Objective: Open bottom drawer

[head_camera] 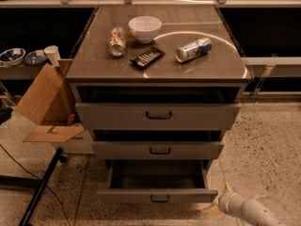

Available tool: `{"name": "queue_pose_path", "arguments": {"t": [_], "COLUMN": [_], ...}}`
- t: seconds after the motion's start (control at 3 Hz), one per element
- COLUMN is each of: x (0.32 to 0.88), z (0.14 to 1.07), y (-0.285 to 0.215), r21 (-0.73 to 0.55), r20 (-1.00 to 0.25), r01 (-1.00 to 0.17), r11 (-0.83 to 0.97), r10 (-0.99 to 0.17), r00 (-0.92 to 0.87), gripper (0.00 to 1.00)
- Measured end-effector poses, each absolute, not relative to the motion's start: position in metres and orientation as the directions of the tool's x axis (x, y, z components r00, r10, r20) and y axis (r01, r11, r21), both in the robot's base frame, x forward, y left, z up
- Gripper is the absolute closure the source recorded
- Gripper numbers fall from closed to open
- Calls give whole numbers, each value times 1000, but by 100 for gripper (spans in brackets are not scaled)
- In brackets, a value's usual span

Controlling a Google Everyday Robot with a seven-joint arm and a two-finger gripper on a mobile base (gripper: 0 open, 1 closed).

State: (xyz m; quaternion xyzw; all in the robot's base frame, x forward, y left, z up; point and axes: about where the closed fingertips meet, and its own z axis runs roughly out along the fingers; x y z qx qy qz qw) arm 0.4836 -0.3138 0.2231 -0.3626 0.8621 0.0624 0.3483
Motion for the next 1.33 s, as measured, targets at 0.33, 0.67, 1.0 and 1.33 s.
{"name": "queue_pose_path", "arguments": {"t": [0.33, 0.67, 1.0, 1.33], "x": [511, 530, 532, 524], "z": [208, 188, 173, 164], "y": [-318, -327, -335, -339], "r21": [-126, -73, -4, 52], "r20": [-618, -582, -540, -487], "r01": [-740, -798, -829, -832], "r11": [661, 599, 560, 553], "r10": [-636, -675, -698, -713], "r00": [-462, -453, -469, -505], "gripper": [0, 0, 0, 0]}}
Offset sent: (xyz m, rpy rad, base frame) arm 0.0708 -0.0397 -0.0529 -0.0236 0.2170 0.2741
